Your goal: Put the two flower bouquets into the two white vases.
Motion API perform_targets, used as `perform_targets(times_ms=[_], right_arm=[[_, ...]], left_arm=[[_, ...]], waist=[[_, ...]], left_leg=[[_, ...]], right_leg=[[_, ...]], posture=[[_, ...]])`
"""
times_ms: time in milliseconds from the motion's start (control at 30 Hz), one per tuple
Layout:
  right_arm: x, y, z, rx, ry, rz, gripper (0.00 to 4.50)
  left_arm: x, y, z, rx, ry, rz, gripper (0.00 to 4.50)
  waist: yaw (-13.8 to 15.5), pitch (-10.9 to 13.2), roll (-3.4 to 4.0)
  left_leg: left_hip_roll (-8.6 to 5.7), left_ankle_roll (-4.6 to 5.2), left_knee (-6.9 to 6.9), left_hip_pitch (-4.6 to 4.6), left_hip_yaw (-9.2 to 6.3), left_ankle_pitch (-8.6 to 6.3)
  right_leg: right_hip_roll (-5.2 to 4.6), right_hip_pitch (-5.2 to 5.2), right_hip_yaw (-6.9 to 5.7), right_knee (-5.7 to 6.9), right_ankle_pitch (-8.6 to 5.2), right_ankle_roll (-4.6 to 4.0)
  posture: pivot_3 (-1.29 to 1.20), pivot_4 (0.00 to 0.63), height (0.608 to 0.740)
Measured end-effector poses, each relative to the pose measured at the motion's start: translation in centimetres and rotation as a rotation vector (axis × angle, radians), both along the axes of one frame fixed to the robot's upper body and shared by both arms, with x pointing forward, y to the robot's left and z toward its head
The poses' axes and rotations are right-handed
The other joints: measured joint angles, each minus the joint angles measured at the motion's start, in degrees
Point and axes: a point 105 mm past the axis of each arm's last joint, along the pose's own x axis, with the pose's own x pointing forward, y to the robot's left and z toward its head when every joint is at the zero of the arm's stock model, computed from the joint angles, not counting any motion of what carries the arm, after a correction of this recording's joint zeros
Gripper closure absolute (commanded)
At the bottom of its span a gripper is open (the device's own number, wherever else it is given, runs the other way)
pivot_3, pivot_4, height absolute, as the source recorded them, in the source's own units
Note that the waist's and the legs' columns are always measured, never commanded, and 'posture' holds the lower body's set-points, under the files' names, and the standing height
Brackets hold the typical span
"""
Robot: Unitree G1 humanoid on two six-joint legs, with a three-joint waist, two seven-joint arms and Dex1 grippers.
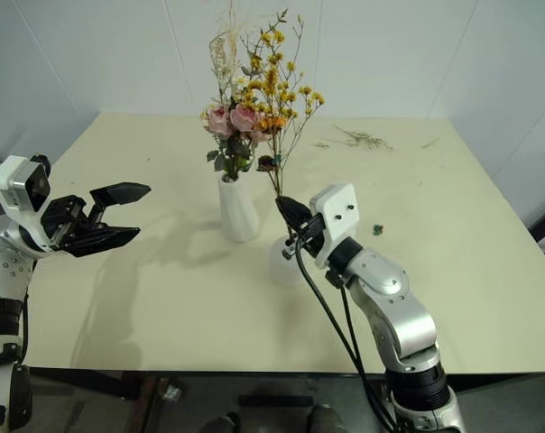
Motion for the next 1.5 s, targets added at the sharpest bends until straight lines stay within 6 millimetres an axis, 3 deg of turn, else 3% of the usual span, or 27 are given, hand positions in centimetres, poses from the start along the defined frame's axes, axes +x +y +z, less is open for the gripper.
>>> perform_targets(times_ms=[500, 767, 1267, 1367, 1500], right_arm=[[-0.3, 0.8, -1.8, -0.025, 0.043, 0.047, 4.46], [0.6, 0.1, -4.1, -0.043, 0.097, 0.018, 4.46], [0.8, -1.3, -5.6, -0.071, 0.126, -0.003, 4.46], [0.8, -1.4, -5.6, -0.093, 0.118, -0.004, 3.82], [0.7, -1.6, -5.6, -0.128, 0.108, 0.0, 2.56]], left_arm=[[0.0, 0.0, 0.0, 0.003, 0.001, 0.002, 0.0], [0.1, -0.1, -0.1, 0.0, 0.002, -0.001, 0.0], [0.1, -0.2, 0.1, -0.001, -0.006, -0.003, 0.0], [0.2, -0.2, 0.1, 0.001, -0.005, -0.001, 0.0], [0.2, -0.2, 0.2, 0.0, -0.006, 0.0, 0.0]], waist=[[0.0, 0.0, 0.0], [0.0, 0.0, 0.0], [0.0, 0.0, 0.0], [0.0, 0.0, 0.0], [0.0, 0.0, -0.01]], left_leg=[[0.0, 0.0, 0.0, 0.0, 0.0, 0.0], [0.0, 0.0, 0.0, 0.01, 0.0, 0.0], [0.0, 0.0, 0.0, 0.01, 0.01, 0.0], [0.0, 0.0, 0.0, 0.01, 0.01, 0.0], [0.0, 0.0, 0.0, 0.02, 0.01, 0.0]], right_leg=[[0.0, 0.0, 0.0, -0.01, 0.0, 0.0], [0.0, 0.01, 0.0, 0.0, 0.0, 0.0], [0.0, 0.02, 0.0, 0.0, 0.0, 0.0], [0.0, 0.02, 0.0, 0.0, 0.0, 0.0], [0.0, 0.02, 0.0, 0.0, 0.0, 0.01]], posture=[[0.0, 0.15, 0.74], [0.0, 0.15, 0.74], [0.0, 0.15, 0.74], [0.0, 0.15, 0.74], [0.0, 0.15, 0.74]])
